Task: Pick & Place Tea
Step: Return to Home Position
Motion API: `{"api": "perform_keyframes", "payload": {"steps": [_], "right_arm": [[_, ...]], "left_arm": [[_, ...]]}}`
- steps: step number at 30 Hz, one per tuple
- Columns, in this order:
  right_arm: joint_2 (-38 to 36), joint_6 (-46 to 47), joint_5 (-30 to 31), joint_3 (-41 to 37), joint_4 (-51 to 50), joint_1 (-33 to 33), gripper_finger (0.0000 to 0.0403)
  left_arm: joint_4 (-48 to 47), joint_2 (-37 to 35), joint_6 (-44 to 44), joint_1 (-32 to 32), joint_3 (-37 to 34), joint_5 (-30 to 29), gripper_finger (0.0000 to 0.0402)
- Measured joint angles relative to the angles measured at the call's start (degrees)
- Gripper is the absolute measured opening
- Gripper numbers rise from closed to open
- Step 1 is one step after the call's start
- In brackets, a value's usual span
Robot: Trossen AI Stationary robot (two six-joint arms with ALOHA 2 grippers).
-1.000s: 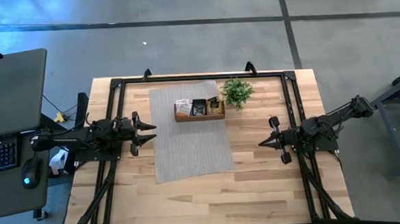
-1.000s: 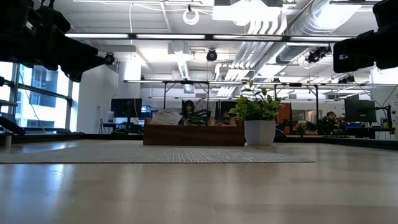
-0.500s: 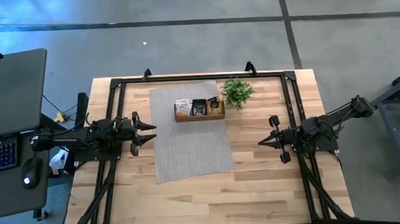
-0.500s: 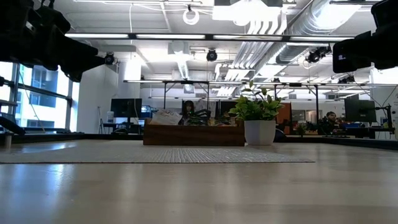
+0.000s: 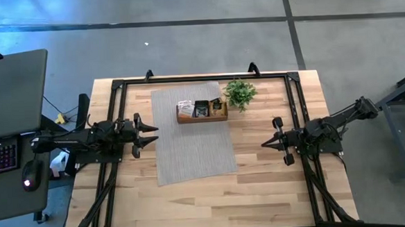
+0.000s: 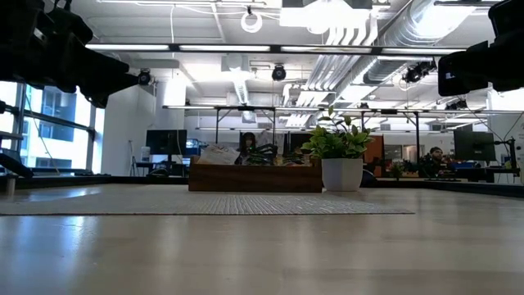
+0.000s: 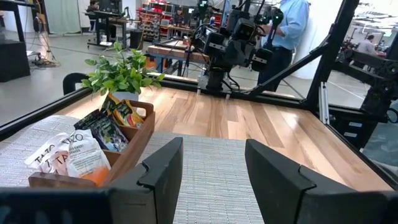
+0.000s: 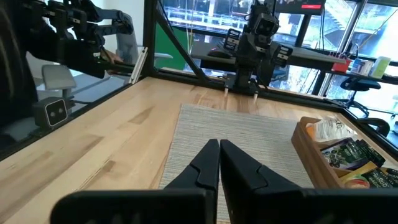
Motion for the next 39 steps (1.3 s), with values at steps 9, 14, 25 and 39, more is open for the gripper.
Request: {"api": "perform_keyframes", "payload": {"steps": [9, 14, 25, 39], "right_arm": [[0.0, 0.0, 0.0, 0.0, 0.0, 0.0, 0.0005], [0.0, 0.0, 0.0, 0.0, 0.0, 0.0, 0.0009], [0.0, 0.0, 0.0, 0.0, 0.0, 0.0, 0.0006], [0.0, 0.0, 0.0, 0.0, 0.0, 0.0, 0.0005]], "left_arm": [[0.0, 0.0, 0.0, 0.0, 0.0, 0.0, 0.0172], [0.0, 0.0, 0.0, 0.0, 0.0, 0.0, 0.0172], [0.0, 0.0, 0.0, 0.0, 0.0, 0.0, 0.0172], [0.0, 0.0, 0.0, 0.0, 0.0, 0.0, 0.0172]]}}
